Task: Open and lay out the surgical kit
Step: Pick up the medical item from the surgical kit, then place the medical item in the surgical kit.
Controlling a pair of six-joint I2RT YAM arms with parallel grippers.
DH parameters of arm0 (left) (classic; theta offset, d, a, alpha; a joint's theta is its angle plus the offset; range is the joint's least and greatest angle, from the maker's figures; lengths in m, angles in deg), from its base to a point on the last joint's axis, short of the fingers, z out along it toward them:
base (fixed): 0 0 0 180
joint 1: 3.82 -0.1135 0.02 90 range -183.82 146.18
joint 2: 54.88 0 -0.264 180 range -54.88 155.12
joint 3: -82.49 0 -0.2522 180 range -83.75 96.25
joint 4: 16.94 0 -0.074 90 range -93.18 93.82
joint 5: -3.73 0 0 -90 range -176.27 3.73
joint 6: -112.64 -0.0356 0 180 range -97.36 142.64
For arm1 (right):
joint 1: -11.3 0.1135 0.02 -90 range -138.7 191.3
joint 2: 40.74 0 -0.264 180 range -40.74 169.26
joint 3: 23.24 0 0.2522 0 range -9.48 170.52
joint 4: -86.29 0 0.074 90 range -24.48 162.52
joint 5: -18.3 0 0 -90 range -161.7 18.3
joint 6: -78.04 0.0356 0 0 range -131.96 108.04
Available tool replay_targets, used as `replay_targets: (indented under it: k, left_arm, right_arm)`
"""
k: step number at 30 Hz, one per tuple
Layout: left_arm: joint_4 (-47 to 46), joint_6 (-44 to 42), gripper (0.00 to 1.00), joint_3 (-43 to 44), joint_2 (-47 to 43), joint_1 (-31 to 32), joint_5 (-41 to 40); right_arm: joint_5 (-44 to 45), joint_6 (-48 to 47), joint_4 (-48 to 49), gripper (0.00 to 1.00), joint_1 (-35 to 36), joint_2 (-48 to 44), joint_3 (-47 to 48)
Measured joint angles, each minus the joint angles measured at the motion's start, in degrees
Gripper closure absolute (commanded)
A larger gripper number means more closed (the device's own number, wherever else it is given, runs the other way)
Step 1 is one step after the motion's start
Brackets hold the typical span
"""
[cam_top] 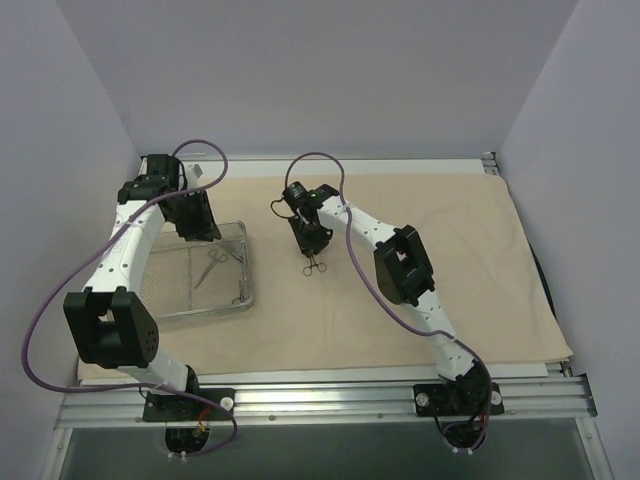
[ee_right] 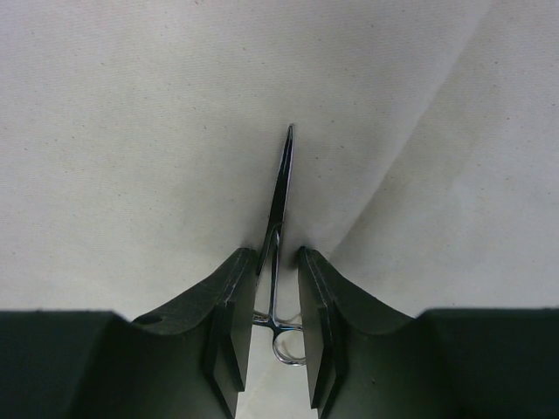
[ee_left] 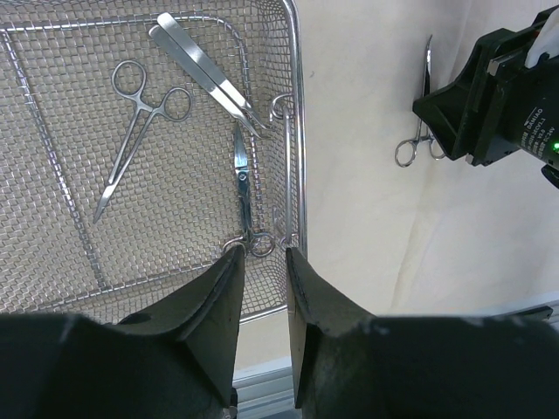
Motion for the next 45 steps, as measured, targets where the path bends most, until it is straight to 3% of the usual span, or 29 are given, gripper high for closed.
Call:
replay_targets:
  k: [14,26,41,43,45]
  left_arm:
    - [-0.07,-0.24,0.65,-0.48,0.0,-1.4,1.22]
    - [-0.07,-0.5,0.65,-0.94,0.02,-2.93,1.64]
    - [-0.07,-0.52,0.65,-0.94,0.87,-3.41,2.38]
    - [-0.07,-0.52,0.66,-0.94,0.87,-3.61,2.54]
    - [-0.09,-0.52,0.65,-0.94,0.87,-3.76,2.75]
  right_arm:
    - [4.0,-0.26,-3.41,0.98,1.11,1.4,3.37]
    - [3.37,-0.2,-4.0,1.0,-0.31,1.16,4.04]
    - [2.93,-0.7,-2.51,0.85,-2.64,-2.21,0.35]
    - [2.93,-0.87,-2.56,0.8,-2.64,-2.21,0.11]
    - [2.99,-0.79,-2.58,0.65,-2.64,-2.21,0.11]
